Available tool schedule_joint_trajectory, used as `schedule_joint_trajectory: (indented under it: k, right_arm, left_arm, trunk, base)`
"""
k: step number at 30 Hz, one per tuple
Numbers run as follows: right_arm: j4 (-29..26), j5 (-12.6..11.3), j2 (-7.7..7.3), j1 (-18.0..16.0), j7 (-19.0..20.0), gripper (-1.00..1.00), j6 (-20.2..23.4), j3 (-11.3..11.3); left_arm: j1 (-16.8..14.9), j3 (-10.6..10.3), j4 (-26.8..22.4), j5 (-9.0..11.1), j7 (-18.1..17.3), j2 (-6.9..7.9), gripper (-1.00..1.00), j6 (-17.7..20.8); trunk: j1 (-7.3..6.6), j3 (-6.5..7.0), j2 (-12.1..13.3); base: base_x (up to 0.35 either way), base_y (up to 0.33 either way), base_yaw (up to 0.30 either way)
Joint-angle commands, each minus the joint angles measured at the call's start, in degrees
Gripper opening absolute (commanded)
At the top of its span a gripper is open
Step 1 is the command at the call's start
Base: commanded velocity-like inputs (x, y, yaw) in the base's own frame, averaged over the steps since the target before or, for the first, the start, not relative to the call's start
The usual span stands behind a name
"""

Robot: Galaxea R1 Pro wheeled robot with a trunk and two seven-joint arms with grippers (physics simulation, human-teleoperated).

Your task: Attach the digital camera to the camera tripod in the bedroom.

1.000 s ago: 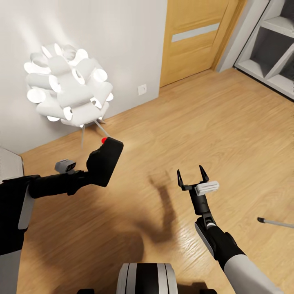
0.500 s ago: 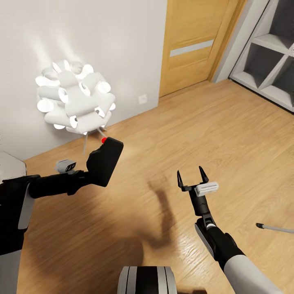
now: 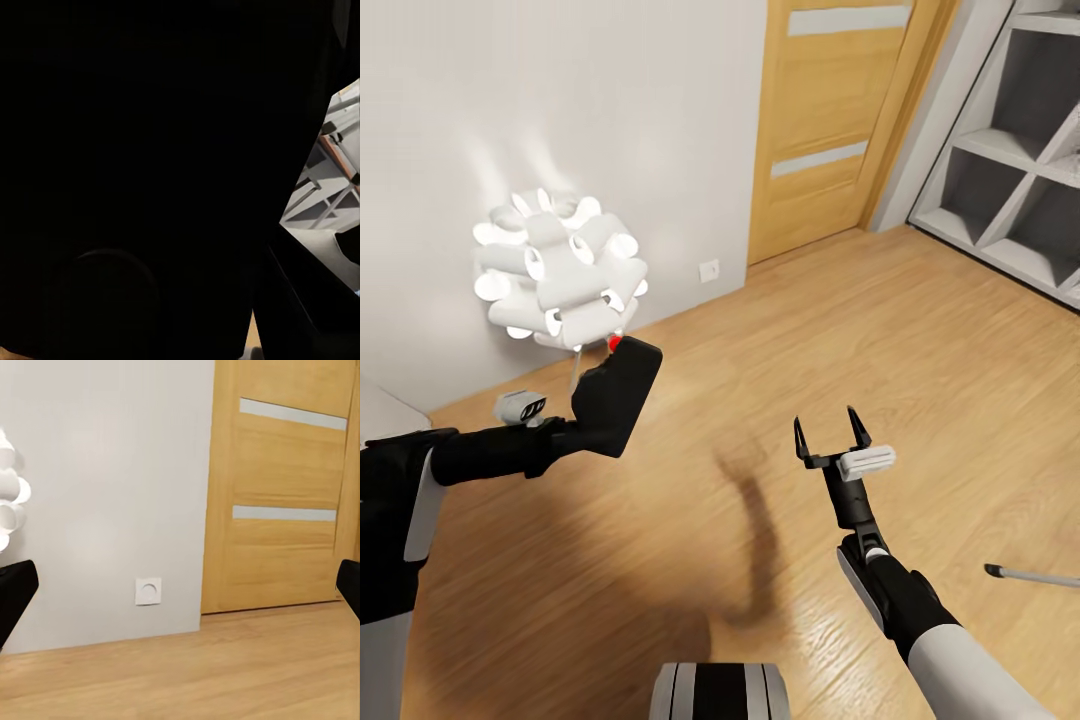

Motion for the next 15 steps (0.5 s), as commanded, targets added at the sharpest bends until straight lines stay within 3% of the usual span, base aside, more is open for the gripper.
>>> schedule_joint_trajectory:
  k: [1,15]
  right_arm:
    - [0.03,-0.09,-0.08,-0.04,-0.28,1.0,-0.13,0.26]
    - [0.01,-0.09,-0.1,-0.04,-0.28,1.0,-0.13,0.26]
  left_arm:
    - [-0.02,0.0,0.0,0.0,-0.26,0.02,-1.0,0.59]
    - [-0.02,0.0,0.0,0.0,-0.36,-0.12,-1.0,0.59]
  trunk:
    - [-0.03,0.22,0.0]
    - [-0.39,3.4,0.19]
  base:
    - [0.0,0.0,-0.012]
    - [0.0,0.0,-0.003]
